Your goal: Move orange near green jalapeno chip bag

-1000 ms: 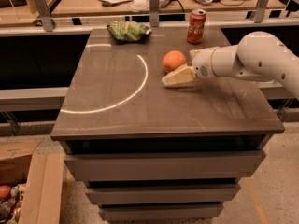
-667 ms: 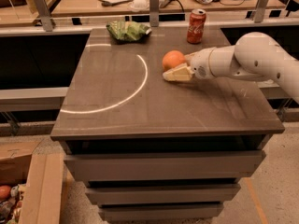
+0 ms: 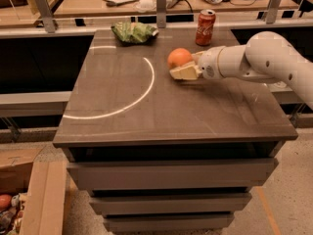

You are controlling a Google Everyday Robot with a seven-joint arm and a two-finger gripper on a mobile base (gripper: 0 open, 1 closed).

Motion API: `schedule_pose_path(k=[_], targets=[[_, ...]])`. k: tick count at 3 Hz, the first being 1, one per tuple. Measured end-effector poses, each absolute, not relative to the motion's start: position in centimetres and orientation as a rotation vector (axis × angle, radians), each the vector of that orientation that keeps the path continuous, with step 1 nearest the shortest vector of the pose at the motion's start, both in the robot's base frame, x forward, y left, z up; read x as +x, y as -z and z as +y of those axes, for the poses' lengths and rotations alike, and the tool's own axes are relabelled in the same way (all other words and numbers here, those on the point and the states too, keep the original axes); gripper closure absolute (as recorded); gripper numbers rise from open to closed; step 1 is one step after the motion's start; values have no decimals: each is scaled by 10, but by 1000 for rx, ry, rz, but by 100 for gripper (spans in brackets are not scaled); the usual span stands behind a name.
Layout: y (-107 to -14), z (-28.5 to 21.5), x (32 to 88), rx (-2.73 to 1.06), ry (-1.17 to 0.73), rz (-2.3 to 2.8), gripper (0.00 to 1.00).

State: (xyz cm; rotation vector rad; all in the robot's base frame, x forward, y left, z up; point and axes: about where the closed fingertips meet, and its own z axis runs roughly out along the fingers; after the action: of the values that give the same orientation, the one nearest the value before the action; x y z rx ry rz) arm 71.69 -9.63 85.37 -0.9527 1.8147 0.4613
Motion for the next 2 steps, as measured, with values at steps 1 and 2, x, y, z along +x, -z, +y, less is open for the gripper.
schedule_pose_path(k=[1,2], targets=[[-874,-72,733,-955,-492,1745,100],[-872,-54,753,-967,-478,1731,100]])
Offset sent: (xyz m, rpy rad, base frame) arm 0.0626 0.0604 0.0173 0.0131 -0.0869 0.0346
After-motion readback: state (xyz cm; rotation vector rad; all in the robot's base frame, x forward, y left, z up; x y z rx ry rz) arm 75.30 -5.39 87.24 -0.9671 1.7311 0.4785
